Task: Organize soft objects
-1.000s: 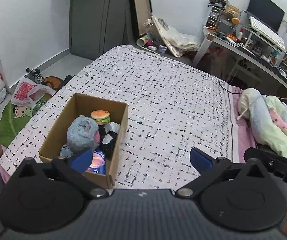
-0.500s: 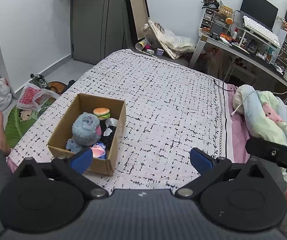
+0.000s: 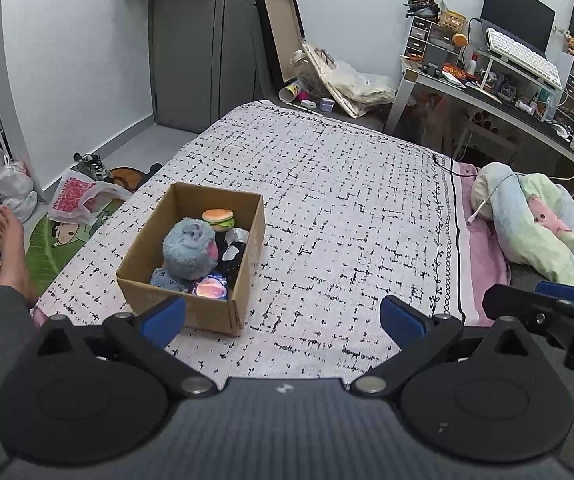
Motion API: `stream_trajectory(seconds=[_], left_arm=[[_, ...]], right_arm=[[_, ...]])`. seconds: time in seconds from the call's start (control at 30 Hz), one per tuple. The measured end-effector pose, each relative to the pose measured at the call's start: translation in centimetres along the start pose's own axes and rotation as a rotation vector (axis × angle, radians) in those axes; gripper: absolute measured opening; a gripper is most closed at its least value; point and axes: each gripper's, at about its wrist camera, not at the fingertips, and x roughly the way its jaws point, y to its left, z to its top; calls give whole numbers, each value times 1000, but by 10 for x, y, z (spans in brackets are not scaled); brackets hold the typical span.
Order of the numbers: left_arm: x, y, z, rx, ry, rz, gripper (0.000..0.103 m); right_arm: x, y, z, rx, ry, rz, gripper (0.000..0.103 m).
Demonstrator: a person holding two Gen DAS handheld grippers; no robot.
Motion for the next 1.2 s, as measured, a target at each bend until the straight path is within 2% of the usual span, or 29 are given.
stream_trajectory(seconds=[1.2], left_arm=[[5, -13, -15, 24, 13, -18, 103]], right_arm=[[-3, -13, -11, 46, 25, -35, 103]])
